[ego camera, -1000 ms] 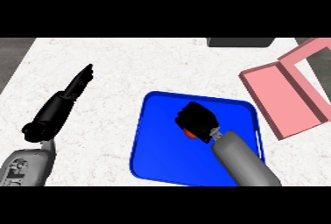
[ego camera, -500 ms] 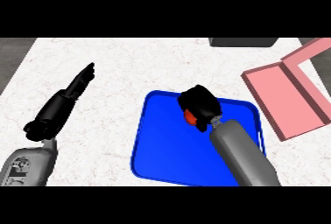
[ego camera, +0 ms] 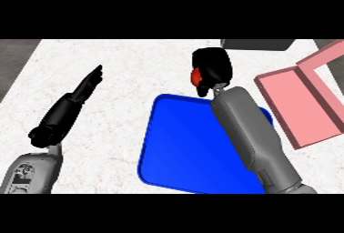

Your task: Pick the tomato from the tray and place it in the cardboard box

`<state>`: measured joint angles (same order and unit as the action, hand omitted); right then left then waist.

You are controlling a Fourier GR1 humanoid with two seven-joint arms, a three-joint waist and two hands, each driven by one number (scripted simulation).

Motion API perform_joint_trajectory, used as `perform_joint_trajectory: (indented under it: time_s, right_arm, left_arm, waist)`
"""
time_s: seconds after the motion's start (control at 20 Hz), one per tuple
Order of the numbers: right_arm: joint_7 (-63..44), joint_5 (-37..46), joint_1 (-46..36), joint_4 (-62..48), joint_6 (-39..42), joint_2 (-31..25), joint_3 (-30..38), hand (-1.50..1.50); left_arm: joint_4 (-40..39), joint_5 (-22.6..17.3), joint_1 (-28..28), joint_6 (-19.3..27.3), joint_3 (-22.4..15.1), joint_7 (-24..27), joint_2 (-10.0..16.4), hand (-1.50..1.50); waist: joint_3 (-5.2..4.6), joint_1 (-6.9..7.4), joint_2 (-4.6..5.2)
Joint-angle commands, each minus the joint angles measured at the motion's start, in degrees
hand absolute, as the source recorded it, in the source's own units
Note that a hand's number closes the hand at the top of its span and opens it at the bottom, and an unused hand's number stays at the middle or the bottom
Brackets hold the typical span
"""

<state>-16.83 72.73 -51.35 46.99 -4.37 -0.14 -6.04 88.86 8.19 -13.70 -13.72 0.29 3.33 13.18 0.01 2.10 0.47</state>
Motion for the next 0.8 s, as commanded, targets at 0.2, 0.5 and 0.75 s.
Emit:
perform_joint_trajectory:
  time_s: [0.2, 0.5, 0.75]
  right_arm:
    - [-17.32, 1.79, -8.01, 3.51, -6.78, 0.11, 5.99, 1.5]
    - [-23.12, 1.22, -7.85, 7.0, -9.75, -6.26, 12.68, 1.5]
    - [-21.82, -0.94, -11.05, 2.62, -11.54, -13.05, 18.12, 1.5]
  left_arm:
    - [2.63, -1.4, 0.57, -1.2, 1.71, -2.97, 1.42, 0.0]
    - [0.29, -1.3, 2.57, -0.25, 3.3, 0.33, 1.2, 0.0]
    - [-2.15, -0.67, -0.79, -1.21, 2.67, 0.75, 1.22, 0.0]
  waist:
    - [0.0, -1.16, -0.73]
    - [-0.01, -2.18, -0.63]
    - [-0.02, -1.62, -0.21]
